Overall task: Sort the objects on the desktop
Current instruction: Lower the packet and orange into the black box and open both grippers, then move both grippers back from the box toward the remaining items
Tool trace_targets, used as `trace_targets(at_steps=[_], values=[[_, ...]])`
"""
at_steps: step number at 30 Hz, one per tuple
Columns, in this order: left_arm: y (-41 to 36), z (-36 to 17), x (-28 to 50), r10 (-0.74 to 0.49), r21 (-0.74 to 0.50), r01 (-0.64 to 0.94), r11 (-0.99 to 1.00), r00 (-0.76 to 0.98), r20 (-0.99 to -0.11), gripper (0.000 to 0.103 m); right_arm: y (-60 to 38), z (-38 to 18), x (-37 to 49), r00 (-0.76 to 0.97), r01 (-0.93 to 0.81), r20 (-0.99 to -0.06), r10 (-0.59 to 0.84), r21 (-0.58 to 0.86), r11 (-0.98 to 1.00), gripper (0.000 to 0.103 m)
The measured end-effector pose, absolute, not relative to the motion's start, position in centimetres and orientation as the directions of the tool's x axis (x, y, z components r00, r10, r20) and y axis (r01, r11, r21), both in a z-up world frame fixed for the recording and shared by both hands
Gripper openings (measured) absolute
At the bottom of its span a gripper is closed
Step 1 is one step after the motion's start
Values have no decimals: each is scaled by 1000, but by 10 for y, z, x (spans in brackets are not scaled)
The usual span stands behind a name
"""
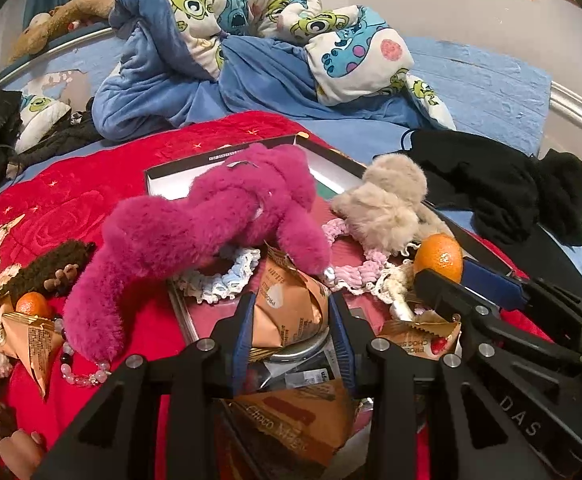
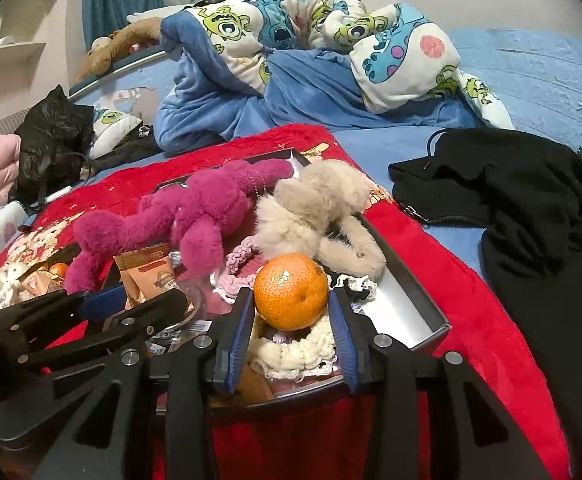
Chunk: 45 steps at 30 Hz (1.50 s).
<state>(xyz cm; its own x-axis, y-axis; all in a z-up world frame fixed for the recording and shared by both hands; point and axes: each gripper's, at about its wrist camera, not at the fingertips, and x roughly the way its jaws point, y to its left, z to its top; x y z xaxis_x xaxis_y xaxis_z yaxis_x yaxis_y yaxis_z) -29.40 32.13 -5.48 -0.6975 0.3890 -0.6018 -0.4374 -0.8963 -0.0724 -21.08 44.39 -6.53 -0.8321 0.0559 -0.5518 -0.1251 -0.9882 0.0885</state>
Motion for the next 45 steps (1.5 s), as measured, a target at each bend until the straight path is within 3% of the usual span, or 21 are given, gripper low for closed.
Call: trace_targets(at_steps=[8, 10, 11, 14, 16, 17, 18, 19, 27, 34, 45], values=[[316, -55, -294, 409, -101, -438, -893, -699, -586, 41, 448, -65, -205, -846, -136, -530, 61, 104, -985, 47], [310, -54, -294, 384, -104, -401, -910, -724, -573, 62, 451, -64, -202, -856, -135, -515, 53, 123, -983, 53], [307, -53, -293, 401, -122, -407, -905, -724, -561, 63, 454, -64, -201, -860, -134, -508, 47, 137, -981, 54], [301, -52, -292, 436, -158, -422, -893, -719, -541, 70, 463, -61, -192, -884, -131, -468, 24, 196, -972, 71], [299, -50, -290, 449, -170, -427, -888, -722, -527, 83, 468, -58, -185, -902, -121, -431, 10, 231, -966, 98], [299, -49, -288, 450, -168, -431, -887, -725, -521, 87, 469, -57, -183, -908, -122, -418, 11, 239, -963, 103], [300, -48, -286, 432, -150, -420, -895, -735, -523, 102, 471, -56, -180, -914, -119, -406, 7, 253, -960, 103], [301, -47, -284, 422, -137, -415, -899, -742, -521, 103, 474, -56, -176, -920, -113, -391, -5, 279, -954, 103], [317, -42, -266, 409, -33, -456, -889, -760, -505, 103, 476, -54, -172, -916, -155, -399, 31, 282, -947, 103], [305, -39, -260, 407, -58, -441, -896, -761, -504, 103, 454, -45, -162, -934, -131, -352, 59, 182, -975, 103], [276, -30, -234, 367, -46, -402, -915, -776, -513, 103, 423, -37, -145, -937, -67, -351, -1, 181, -981, 103]])
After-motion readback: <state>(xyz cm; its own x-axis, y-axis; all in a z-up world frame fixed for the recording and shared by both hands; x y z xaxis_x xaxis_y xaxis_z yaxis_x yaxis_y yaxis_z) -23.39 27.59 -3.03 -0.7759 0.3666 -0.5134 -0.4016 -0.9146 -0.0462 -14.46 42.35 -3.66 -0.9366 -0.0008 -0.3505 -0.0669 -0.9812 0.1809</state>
